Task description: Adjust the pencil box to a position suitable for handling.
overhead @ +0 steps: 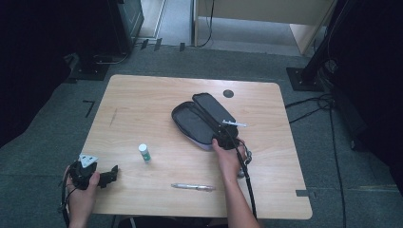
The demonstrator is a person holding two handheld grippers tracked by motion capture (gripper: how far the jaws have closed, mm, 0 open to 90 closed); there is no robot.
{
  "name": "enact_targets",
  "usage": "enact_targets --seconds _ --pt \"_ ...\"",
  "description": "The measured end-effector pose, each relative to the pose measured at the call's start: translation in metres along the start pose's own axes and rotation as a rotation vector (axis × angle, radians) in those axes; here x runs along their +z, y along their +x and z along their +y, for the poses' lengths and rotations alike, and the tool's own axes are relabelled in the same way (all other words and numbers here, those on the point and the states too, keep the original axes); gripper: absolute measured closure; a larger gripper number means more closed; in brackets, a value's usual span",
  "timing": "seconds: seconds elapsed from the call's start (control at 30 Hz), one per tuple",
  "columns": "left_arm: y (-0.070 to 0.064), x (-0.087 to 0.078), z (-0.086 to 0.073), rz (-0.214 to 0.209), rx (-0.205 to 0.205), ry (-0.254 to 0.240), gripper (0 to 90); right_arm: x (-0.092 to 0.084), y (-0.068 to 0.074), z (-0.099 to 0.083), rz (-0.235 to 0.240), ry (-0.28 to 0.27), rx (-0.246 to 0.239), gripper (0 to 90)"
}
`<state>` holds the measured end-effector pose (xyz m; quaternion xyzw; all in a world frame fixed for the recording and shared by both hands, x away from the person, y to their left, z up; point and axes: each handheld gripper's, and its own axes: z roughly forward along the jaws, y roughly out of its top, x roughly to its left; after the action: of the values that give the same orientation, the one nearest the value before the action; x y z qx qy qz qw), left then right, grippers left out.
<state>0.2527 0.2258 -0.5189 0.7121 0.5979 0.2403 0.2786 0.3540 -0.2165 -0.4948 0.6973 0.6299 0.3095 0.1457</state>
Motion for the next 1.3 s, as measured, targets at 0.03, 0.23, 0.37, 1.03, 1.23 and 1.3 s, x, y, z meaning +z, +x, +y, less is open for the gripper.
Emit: enact_targets --seconds 0.03,0.23,0.37,1.03,1.23,1.3 --pt "0.0 0.0 0.0 0.0 0.0 0.0 0.0 0.0 0.0 0.0 0.0 0.0 0.0 65.1" --pt "0.0 0.0 0.0 0.0 0.0 0.0 0.0 -0.001 -0.003 0.001 -0.007 0.009 0.001 75.3" --pt "0.0 0.0 0.0 0.0 -0.001 0.0 0.0 -0.001 -0.004 0.001 -0.008 0.008 -0.015 81.3" --pt "0.0 0.0 0.0 0.0 0.0 0.001 0.0 -0.008 -0.001 -0.008 0.049 -0.017 -0.16 88.2" --pt "0.0 0.0 0.0 0.0 0.0 0.0 0.0 -0.01 -0.018 -0.005 0.052 -0.028 -0.193 88.2" --pt "0.0 0.0 0.0 0.0 0.0 0.0 0.0 -0.012 -0.022 -0.004 0.041 -0.027 -0.192 88.1"
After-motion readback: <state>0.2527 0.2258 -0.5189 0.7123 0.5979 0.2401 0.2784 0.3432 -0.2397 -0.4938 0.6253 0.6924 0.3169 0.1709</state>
